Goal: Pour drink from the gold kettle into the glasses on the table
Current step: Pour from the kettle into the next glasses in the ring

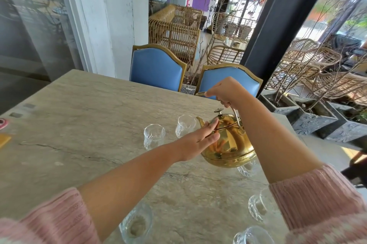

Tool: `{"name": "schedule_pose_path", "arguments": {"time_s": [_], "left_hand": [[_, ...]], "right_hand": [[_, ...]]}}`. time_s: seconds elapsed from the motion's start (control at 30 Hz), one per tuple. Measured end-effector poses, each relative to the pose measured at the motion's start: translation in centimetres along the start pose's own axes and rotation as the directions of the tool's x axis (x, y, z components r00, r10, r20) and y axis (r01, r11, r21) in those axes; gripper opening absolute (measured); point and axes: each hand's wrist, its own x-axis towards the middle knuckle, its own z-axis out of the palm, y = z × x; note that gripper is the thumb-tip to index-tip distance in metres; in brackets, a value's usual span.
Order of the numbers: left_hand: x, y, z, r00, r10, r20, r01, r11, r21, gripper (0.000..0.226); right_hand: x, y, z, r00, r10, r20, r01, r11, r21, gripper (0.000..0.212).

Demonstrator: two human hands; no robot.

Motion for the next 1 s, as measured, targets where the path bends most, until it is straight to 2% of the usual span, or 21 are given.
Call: {"name": "schedule_pose_path", "arguments": {"time_s": [0.13, 0.47, 0.67, 1.0], "left_hand": [[0.0, 0.2, -0.1, 1.000, -0.004, 0.001, 0.004, 1.000, 0.011, 0.067], [-0.2, 0.6, -0.2, 1.000, 0.020, 0.002, -0.020, 0.999, 0.029, 0.065], [0.0, 0.2, -0.2, 1.000, 0.010, 0.014, -0.010, 1.000, 0.025, 0.064], [1.2, -2.3, 0.1, 1.000, 0.010, 0.004, -0.011, 0.991, 0.133, 0.066]], "right_hand": [[-0.2, -0.1, -0.2, 1.000, -0.011, -0.003, 0.011, 1.000, -0.020, 0.029], [0.0, 0.1, -0.1, 1.000, 0.006, 0.017, -0.006, 1.000, 0.006, 0.043], [-0.2, 0.5, 0.2, 0.999, 0.000, -0.036, 0.003, 0.997, 0.073, 0.039], [-0.4, 2.7, 2.2, 0.986, -0.049, -0.162, 0.095, 0.954, 0.286, 0.020]]}}
